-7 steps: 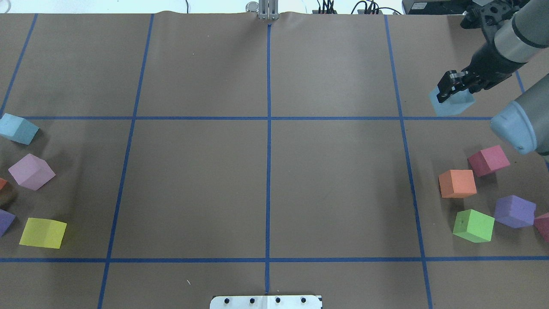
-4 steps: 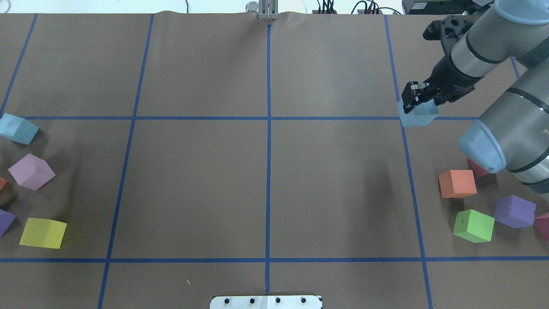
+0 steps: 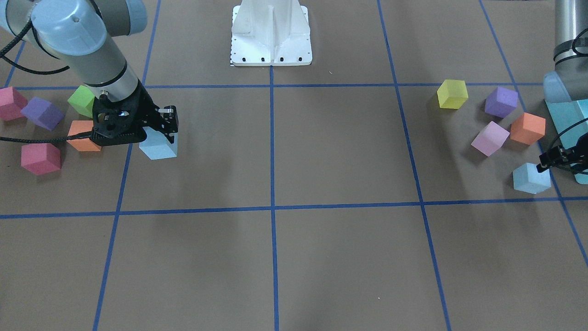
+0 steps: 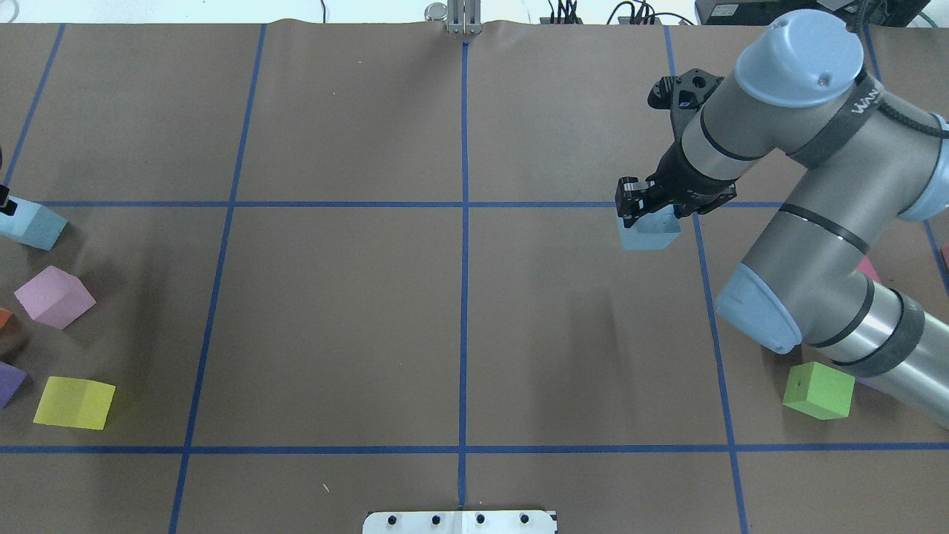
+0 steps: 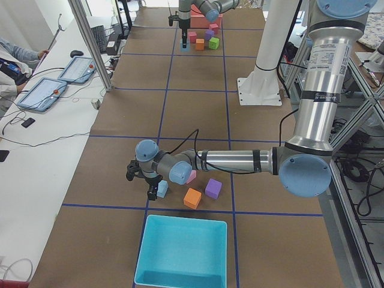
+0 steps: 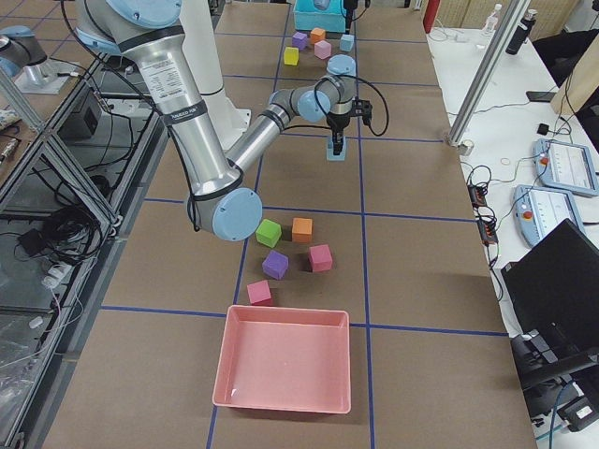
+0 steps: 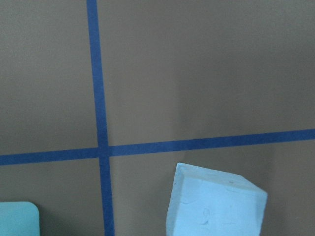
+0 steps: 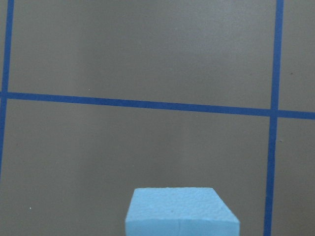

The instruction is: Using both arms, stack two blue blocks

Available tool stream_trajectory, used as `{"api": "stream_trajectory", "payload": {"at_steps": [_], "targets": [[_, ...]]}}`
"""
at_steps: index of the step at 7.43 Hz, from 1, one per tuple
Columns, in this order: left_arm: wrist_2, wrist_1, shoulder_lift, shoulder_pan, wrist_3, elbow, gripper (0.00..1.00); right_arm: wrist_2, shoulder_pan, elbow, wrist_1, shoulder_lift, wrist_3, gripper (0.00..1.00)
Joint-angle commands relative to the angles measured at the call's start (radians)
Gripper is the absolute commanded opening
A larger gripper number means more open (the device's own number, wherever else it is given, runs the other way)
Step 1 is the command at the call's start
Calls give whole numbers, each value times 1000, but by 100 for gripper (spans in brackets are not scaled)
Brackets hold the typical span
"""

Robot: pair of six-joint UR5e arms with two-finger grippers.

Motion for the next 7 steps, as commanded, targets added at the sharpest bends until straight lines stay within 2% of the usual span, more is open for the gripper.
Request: {"api": "stream_trajectory", "payload": {"at_steps": [1,3,5,7], "targets": [[-7,17,-25,7,1,10,99,-54,-63,0,0,30,107,56],[-7,19,-48,34,1,23,99,-125,-138,3,-1,61,246,56],[-3,14,-68,39,15,54,99,-156,-195,-9,-6,122,358,56],[-8,13,-74,39,18,63,99,-196,-225,-67,-8,183,399,56]]}}
